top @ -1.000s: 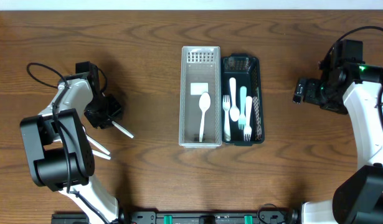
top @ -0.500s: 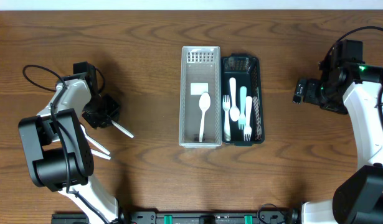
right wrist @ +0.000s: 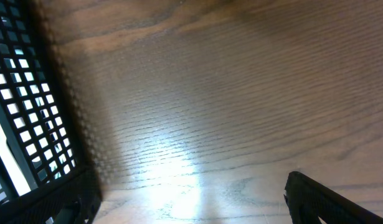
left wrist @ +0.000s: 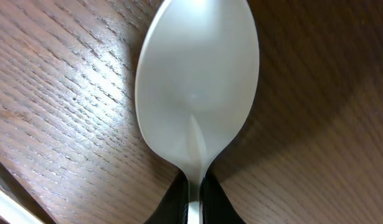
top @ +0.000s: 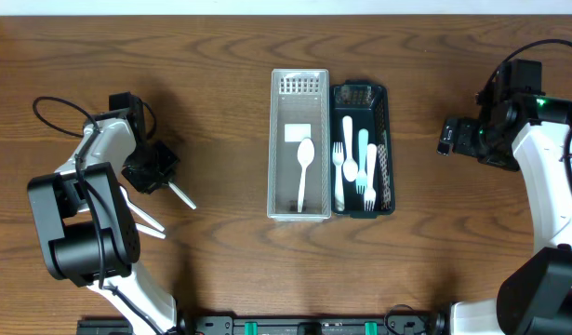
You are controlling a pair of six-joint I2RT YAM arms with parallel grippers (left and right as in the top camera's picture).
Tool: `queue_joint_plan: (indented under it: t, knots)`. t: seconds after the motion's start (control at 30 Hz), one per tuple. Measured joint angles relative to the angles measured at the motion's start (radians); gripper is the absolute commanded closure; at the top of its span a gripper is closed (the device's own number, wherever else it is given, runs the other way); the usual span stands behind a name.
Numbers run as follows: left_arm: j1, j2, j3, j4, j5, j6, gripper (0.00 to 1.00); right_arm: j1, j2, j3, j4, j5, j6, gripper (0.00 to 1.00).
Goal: Pack container
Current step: 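Carry the second spoon into the clear tray and release it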
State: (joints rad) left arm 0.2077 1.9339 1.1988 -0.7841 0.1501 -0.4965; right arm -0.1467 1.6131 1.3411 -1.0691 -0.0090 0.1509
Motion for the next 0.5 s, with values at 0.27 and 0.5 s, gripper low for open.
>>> queue_joint_plan:
  t: [0.27, 0.5]
  knots:
    - [-0.092, -0.163, 0.001, -0.118, -0.032, 0.041, 0.94, 0.0, 0.0, 0.0, 0.007, 0.0, 0.0, 0.01]
    - [-0.396, -0.477, 0.06, -0.14, -0.049, 0.062, 0.94, 0.0, 0.0, 0.0, 0.013, 0.0, 0.0, 0.01]
